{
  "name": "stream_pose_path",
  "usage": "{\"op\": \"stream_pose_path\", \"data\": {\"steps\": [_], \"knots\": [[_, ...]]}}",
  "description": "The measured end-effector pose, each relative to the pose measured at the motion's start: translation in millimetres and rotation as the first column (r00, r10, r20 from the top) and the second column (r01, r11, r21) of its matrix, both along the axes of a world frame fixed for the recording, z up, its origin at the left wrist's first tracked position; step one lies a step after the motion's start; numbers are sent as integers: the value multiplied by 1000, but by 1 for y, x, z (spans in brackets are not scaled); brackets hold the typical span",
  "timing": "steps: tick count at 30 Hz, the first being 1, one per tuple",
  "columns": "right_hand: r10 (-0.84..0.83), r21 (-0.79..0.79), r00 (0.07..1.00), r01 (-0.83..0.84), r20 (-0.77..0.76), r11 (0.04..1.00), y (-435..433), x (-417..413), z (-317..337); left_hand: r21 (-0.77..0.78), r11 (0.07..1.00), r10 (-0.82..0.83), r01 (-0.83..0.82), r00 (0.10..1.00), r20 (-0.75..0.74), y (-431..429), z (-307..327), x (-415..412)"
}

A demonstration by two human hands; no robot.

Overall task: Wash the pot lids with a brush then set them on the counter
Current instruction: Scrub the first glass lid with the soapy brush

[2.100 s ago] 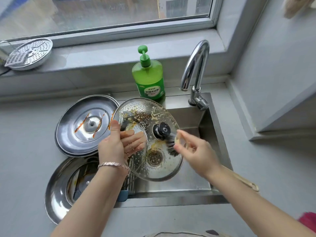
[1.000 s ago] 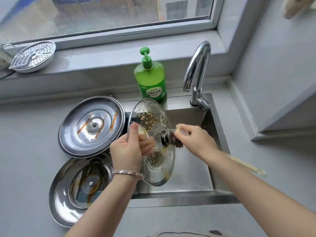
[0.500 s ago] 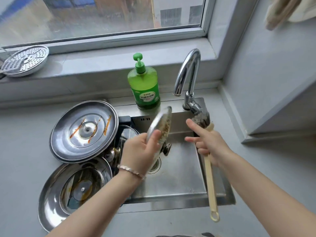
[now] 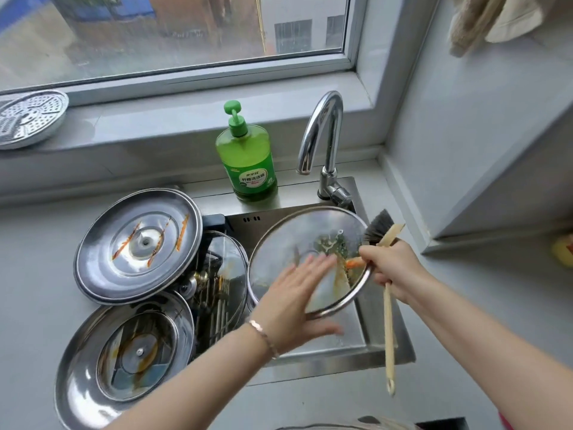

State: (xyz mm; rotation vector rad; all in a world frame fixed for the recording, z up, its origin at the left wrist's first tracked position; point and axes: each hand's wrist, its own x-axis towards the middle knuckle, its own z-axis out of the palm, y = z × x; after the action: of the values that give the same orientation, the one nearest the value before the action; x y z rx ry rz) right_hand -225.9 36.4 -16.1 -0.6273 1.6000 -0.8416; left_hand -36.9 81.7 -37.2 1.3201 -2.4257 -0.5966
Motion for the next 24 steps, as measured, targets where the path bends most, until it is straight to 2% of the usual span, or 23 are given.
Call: {"op": "stream_pose_path", "data": {"steps": [1, 3, 4, 5, 6, 7, 8, 9, 10, 13, 14, 15, 16, 17, 19, 22, 23, 24], "knots": [[-8, -12, 1000, 7, -5, 1000, 1, -2, 0, 196, 980, 62, -46, 995, -73, 0, 4, 9], [0, -34, 1000, -1, -20, 999, 4, -6, 2, 373, 892, 335, -255, 927, -169, -5, 5, 24], [6, -37, 1000, -6, -9, 999, 5, -9, 0, 460, 809, 490, -367, 853, -180, -9, 1, 34], [17, -35, 1000, -17, 6, 999, 5, -12, -3, 583, 678, 633, -448, 759, -153, -16, 0, 42], [32, -22, 999, -32, 24, 999, 6, -13, -2, 729, 510, 752, -457, 648, -120, -21, -1, 49], [50, -11, 998, -50, 35, 999, 6, -15, -2, 868, 337, 837, -364, 539, -98, -25, -2, 56], [75, -2, 996, -75, 57, 997, 6, -17, -2, 956, 204, 882, -213, 463, -85, -26, -4, 61], [103, 10, 992, -104, 72, 995, 5, -20, -2, 992, 123, 905, -42, 415, -94, -25, -1, 63], [132, 23, 989, -133, 66, 991, 6, -20, 1, 990, 87, 905, 107, 406, -124, -22, 5, 64], [247, 47, 969, -246, -3, 968, 3, -22, -1, 938, 88, 874, 334, 426, -234, -11, 8, 63], [286, 56, 956, -283, -63, 958, 2, -22, -2, 931, 110, 868, 348, 422, -260, -8, 10, 61], [331, 54, 925, -327, -185, 943, 1, -22, -3, 931, 130, 869, 341, 414, -272, -3, 12, 59], [353, 72, 871, -350, -342, 934, -2, -22, -4, 933, 153, 868, 326, 407, -284, 1, 12, 58], [402, 105, 773, -405, -491, 908, -3, -22, -8, 934, 181, 862, 308, 407, -302, 4, 12, 57], [468, 122, 584, -533, -663, 838, -1, -13, -10, 937, 234, 852, 260, 410, -327, 9, 11, 57], [548, 126, 382, -725, -744, 677, 15, 15, -18, 939, 272, 858, 213, 388, -336, 10, 15, 55], [570, 107, 345, -782, -746, 614, 22, 27, -19, 939, 289, 856, 189, 389, -341, 10, 14, 54], [580, 54, 348, -825, -736, 562, 29, 39, -18, 936, 311, 850, 164, 393, -351, 10, 14, 52]]}}
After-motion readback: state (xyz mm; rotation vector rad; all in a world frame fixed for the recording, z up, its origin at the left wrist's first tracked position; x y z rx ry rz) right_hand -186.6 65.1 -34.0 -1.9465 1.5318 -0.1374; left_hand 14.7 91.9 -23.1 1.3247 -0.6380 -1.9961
